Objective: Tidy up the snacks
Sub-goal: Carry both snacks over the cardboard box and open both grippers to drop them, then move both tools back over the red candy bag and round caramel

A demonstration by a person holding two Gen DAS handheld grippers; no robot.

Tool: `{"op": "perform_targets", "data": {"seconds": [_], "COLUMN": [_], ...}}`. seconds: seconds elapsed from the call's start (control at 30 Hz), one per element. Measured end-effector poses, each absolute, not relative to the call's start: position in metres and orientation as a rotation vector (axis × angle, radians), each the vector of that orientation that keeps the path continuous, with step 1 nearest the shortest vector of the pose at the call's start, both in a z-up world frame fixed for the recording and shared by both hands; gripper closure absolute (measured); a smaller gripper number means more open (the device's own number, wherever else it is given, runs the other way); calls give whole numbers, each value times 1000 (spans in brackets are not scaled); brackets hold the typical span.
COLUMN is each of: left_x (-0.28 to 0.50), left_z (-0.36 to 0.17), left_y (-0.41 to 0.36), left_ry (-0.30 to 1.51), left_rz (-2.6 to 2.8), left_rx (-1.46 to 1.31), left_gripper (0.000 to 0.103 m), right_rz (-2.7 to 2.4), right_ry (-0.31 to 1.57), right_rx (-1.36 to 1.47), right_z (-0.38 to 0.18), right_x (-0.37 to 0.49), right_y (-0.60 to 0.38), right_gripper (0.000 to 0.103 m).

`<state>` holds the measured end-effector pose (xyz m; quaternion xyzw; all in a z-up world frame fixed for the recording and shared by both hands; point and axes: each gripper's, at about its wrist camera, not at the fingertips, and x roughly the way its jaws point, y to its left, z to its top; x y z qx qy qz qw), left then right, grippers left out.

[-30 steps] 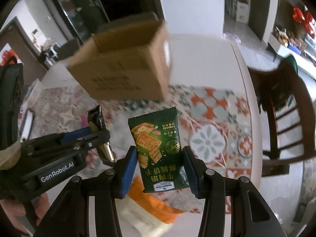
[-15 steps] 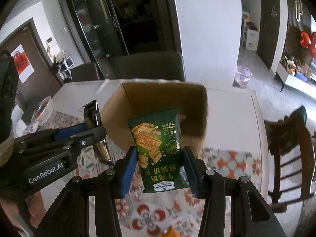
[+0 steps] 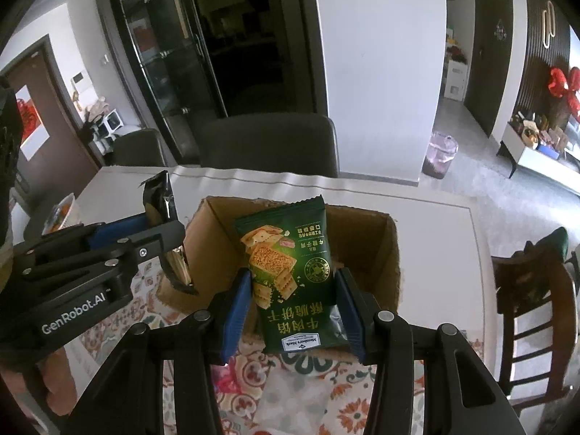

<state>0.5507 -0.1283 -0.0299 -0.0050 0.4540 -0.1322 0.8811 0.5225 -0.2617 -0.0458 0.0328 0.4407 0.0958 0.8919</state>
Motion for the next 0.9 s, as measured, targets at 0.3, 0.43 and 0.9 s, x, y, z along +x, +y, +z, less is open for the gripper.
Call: {"op": "perform_targets", "data": {"seconds": [0.3, 0.43, 0.9], "left_x": [563, 550, 426], "left_z": [-43, -39, -45], "left_y": [-126, -119, -72], "left_ry": [939, 933, 927], "left_rz": [-255, -254, -221], "left_rx": [21, 42, 155], "left_gripper": [42, 39, 38], "right_rz": [183, 153, 128], "right_ry": [947, 945, 822], "right_rx": [80, 75, -38], "right_z": [-66, -67, -48], "right_x": [548, 541, 433], "right_y": [-265, -266, -232], "right_gripper": [31, 31, 31]}}
